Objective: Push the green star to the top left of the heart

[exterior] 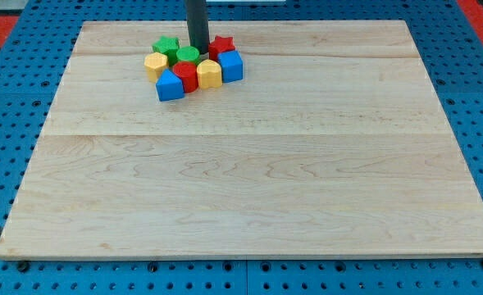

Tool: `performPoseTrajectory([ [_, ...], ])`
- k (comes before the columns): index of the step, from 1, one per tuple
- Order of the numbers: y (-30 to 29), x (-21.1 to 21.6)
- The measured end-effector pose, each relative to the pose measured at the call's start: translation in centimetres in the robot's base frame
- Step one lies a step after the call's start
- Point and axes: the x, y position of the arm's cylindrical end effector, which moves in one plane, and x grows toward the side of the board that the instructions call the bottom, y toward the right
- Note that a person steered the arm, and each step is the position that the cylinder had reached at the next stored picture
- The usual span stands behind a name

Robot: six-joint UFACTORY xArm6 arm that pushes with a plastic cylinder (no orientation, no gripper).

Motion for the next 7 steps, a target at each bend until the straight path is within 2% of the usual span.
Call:
performPoseTrajectory([
  [1, 0.1, 2.3],
  [2, -0.1, 0.4],
  [3, -3.0, -4.0],
  [4, -8.1, -2.5],
  [5, -4.3, 2.4],
  [7, -2.3, 4.0],
])
